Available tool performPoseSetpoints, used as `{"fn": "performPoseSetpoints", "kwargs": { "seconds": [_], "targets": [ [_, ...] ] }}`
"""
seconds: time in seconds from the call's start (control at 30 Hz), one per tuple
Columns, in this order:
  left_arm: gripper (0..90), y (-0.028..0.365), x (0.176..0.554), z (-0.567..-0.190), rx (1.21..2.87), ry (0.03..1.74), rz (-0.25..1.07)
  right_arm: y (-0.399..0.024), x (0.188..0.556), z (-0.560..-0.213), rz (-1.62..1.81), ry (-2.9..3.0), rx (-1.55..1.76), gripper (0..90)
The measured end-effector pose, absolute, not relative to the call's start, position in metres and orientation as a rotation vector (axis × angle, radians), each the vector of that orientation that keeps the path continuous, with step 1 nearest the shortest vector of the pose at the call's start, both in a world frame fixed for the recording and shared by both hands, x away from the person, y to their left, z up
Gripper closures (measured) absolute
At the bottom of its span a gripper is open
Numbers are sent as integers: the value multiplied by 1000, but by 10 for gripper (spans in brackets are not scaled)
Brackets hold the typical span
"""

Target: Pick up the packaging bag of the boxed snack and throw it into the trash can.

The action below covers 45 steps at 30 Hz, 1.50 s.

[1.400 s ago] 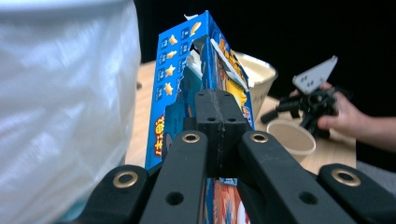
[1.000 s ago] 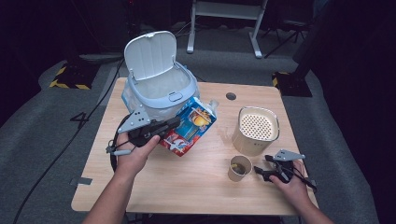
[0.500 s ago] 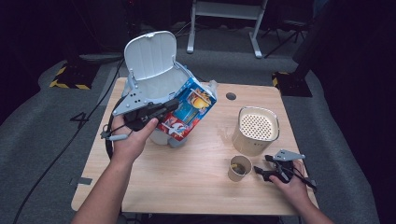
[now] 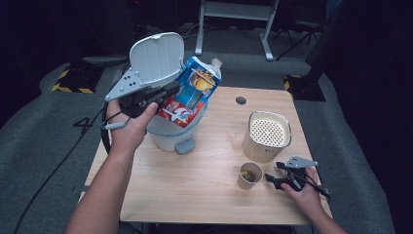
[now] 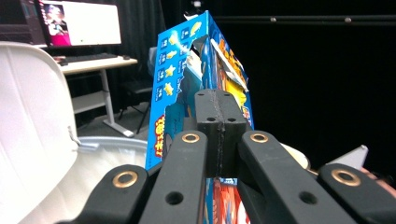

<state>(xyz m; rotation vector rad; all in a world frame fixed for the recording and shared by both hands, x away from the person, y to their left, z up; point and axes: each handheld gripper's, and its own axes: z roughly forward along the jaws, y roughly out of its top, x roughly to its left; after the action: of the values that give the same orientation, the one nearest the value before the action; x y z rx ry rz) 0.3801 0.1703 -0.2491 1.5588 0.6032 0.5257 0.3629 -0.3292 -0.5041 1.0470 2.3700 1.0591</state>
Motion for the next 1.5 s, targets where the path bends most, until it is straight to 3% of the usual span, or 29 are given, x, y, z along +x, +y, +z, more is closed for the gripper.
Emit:
{"fn": "performPoseSetpoints", "kwargs": {
  "seconds": [0.6,1.5],
  "targets": [
    [900,179,416,-230,1411,656,663,-329,363,-504,1060,2370,1047,254],
    [898,174,459,-244,1450,726,820,-329,363,-504,1060,2370,1048,254]
  ]
}}
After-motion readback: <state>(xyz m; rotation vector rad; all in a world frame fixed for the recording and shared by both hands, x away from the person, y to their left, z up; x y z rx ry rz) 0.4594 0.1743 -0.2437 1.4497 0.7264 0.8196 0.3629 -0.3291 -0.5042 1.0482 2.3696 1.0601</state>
